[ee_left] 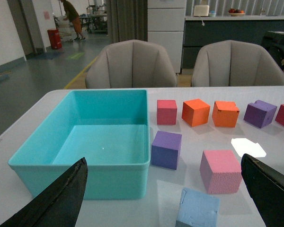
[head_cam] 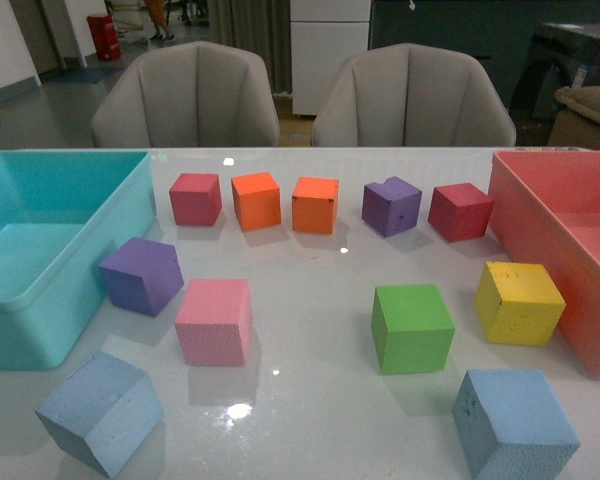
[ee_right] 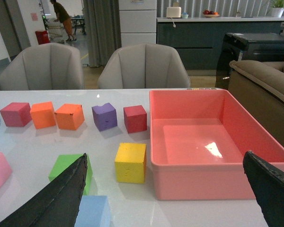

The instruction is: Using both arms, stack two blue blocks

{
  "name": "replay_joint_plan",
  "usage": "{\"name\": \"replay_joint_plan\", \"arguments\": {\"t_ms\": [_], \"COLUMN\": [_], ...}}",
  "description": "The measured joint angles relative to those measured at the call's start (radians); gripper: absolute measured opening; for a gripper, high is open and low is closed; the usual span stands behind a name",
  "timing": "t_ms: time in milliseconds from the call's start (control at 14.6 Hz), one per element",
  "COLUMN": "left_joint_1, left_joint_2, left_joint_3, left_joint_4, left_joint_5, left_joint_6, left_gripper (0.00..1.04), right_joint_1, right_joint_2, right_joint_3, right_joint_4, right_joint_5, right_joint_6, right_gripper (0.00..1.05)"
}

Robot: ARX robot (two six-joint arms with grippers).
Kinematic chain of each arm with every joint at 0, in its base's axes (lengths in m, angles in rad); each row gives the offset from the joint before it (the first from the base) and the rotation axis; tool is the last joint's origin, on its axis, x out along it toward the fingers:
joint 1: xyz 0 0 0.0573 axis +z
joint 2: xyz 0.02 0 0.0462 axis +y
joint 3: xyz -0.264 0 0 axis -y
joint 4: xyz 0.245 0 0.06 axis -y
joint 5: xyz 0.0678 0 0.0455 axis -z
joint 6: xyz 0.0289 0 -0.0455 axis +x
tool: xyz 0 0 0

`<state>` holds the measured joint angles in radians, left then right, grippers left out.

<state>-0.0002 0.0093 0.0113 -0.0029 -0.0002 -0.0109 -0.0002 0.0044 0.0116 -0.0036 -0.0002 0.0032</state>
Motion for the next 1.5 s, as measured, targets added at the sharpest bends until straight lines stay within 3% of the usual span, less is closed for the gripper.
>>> {"name": "replay_joint_plan", "arguments": {"t_ms": [342,410,547,683,888,1299,1504], "left_joint_1": [0.0,0.0,0.0,0.0,0.0,0.0,0.0], "left_joint_2": [0.0,0.0,0.0,0.0,0.0,0.0,0.0], "left_joint_3": [0.0,0.0,0.0,0.0,0.0,0.0,0.0], "left_joint_4": [0.0,0.0,0.0,0.0,0.0,0.0,0.0], "left_joint_5": [0.0,0.0,0.0,0.0,0.0,0.0,0.0], "left_joint_6": [0.0,0.0,0.0,0.0,0.0,0.0,0.0], "left_gripper": [0.98,0.98,0.98,0.98,0.98,0.98,0.98], "right_joint_1": [0.0,0.0,0.005,0.079,0.176,0.33,0.354], "right_joint_2": [0.0,0.048,0.325,0.615,1.1,1.484,1.57], "right_joint_3": [0.0,0.026,0.141,0.325,0.53,0.547,0.541], "right_joint_4": [0.0,-0.069,0.076,0.193,0.088,0.163,0.177], "right_joint_5": [0.0,-0.001,0.001,0.032,0.108,0.175,0.167], "right_joint_6": [0.0,0.008,0.023,0.038,0.067,0.15,0.225], "right_gripper": [0.98,0.98,0.98,0.98,0.98,0.98,0.98]}}
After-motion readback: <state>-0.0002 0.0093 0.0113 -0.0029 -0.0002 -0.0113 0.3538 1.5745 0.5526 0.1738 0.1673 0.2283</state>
